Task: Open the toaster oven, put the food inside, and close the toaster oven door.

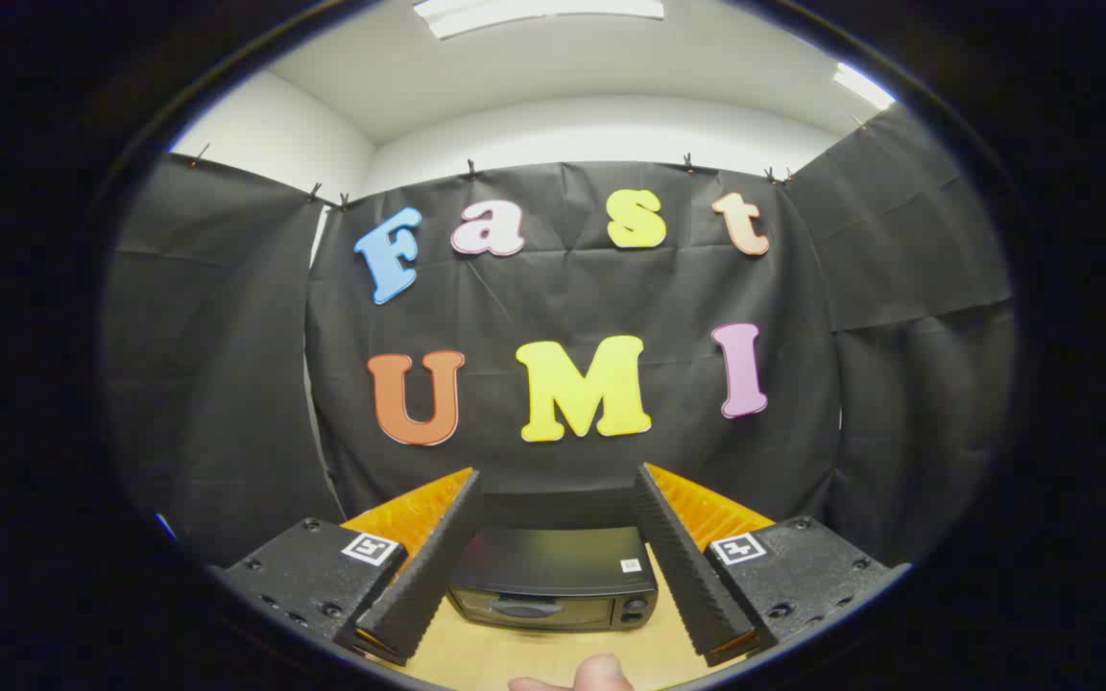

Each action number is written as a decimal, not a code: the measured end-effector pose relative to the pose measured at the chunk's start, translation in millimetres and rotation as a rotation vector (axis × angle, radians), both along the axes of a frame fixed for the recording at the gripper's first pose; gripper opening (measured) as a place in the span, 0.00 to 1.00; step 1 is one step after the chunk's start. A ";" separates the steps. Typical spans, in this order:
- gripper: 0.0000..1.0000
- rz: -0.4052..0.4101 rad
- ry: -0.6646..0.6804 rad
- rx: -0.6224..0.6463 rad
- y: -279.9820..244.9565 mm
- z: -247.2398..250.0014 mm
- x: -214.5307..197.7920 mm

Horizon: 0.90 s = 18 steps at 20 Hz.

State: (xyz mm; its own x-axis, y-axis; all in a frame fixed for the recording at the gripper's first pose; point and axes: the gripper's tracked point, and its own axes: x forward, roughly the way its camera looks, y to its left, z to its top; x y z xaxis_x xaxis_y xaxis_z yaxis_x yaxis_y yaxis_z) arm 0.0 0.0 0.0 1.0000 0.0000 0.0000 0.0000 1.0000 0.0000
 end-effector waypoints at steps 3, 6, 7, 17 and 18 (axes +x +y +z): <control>1.00 0.004 0.007 0.001 1.1 -0.2 3.4; 1.00 0.004 0.008 0.006 2.0 0.0 6.8; 1.00 0.006 0.012 0.005 2.8 -1.1 8.2; 1.00 0.035 0.020 -0.004 14.5 -4.1 20.9; 1.00 0.040 0.024 -0.003 16.3 -4.8 22.3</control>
State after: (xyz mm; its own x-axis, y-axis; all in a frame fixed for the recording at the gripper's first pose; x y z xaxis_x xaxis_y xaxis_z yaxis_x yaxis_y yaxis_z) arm 22.3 16.3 -4.8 0.9989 0.0395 -0.0244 -0.0396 0.9992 -0.0023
